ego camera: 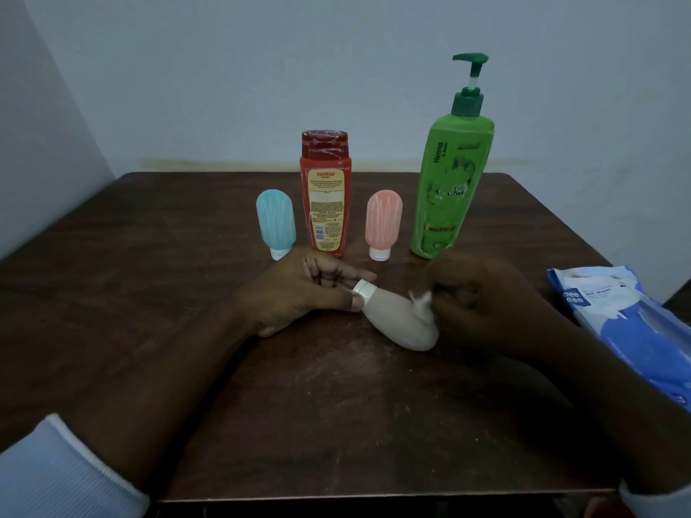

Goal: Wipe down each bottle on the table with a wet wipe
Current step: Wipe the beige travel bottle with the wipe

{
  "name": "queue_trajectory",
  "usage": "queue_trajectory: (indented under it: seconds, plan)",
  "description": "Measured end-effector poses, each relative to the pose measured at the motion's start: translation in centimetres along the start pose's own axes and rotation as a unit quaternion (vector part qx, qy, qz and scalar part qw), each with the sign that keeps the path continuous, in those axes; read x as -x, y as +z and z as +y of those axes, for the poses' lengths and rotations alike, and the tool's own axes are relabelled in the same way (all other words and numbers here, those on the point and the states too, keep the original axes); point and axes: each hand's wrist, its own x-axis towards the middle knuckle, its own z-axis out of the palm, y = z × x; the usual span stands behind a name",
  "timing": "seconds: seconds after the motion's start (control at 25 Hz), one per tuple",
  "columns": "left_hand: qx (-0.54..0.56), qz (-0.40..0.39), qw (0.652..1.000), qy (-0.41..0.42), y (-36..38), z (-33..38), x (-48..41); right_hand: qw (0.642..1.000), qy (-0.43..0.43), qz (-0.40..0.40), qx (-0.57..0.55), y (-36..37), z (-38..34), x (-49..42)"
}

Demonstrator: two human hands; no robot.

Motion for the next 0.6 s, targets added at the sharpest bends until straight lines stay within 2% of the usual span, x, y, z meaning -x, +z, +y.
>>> queue_trajectory:
  seconds: [0.08,0.16,0.24,0.44,0.6]
  plan:
    - [0.008,-0.008,1.000,0.007,0.0,0.0,0.0,0.999,-0.030,0.040,-0.005,1.0,-0.8,-0.7]
    - [0.010,-0.012,1.000,0.011,0.1,0.2,0.1,0.999,-0.051,-0.004,-0.010,1.5,-1.1,-0.9]
    - [0.013,-0.011,1.000,0.009,0.2,0.4,0.2,0.998,-0.037,-0.041,-0.035,1.1,-1.0,-0.5]
    - [0.002,-0.004,1.000,-0.002,0.2,0.3,0.2,0.996,-0.008,-0.063,-0.063,0.4,-1.1,-0.5]
    - [0.037,0.007,0.999,-0.025,0.2,0.2,0.1,0.983,0.028,-0.169,-0.063,-2.0,0.1,-0.1]
